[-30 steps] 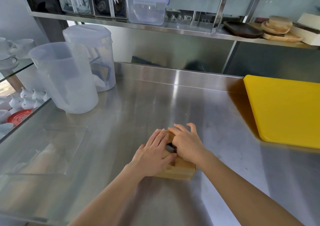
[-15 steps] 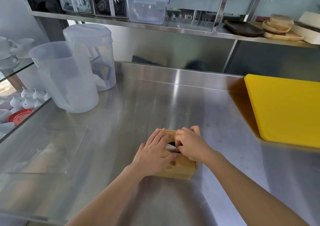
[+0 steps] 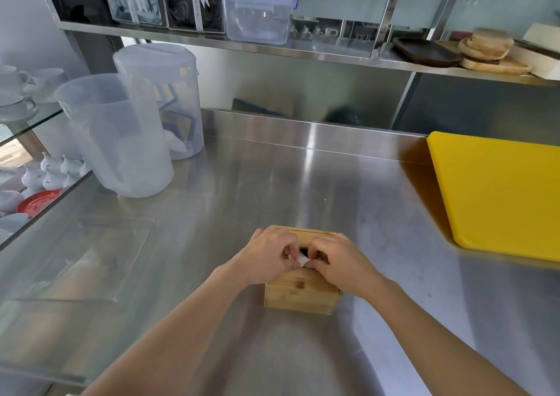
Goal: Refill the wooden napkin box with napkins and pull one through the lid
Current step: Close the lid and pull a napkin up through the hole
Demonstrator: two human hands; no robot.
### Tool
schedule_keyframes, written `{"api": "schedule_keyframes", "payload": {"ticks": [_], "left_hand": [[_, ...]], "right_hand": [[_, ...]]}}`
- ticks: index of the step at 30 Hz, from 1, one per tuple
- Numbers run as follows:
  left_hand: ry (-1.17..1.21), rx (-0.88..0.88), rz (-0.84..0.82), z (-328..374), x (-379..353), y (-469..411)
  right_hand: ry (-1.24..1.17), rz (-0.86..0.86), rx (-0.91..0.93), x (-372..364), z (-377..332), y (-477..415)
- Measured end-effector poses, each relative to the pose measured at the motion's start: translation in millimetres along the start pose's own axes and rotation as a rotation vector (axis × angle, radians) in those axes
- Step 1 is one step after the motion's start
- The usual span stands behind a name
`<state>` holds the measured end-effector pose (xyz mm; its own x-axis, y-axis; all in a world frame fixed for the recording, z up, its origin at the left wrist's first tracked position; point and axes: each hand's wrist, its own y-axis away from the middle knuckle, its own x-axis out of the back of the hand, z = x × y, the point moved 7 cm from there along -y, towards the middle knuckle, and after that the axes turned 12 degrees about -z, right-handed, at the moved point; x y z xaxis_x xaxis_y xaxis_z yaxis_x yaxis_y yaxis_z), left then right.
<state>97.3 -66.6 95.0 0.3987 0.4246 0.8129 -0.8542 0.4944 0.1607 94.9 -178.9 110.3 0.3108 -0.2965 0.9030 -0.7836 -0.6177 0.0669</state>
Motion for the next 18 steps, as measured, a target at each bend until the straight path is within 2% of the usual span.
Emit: {"api": "schedule_keyframes", "payload": {"ticks": [6,11,13,18], "left_hand": [[0.062,0.014,-0.015,4,0,4],[-0.128,0.033,-0.189,8,-2,-5],[-0.133,0.038,-0.161,7,2,-6],[-0.03,-0.05,0.034,8,11,2]], "right_hand": [[-0.045,0.049,-0.011,3,3,3],[-0.055,0.026,0.012,2,3,3],[-0.049,0.042,0.01,3,4,4],[-0.036,0.136,0.023,5,9,8]]}}
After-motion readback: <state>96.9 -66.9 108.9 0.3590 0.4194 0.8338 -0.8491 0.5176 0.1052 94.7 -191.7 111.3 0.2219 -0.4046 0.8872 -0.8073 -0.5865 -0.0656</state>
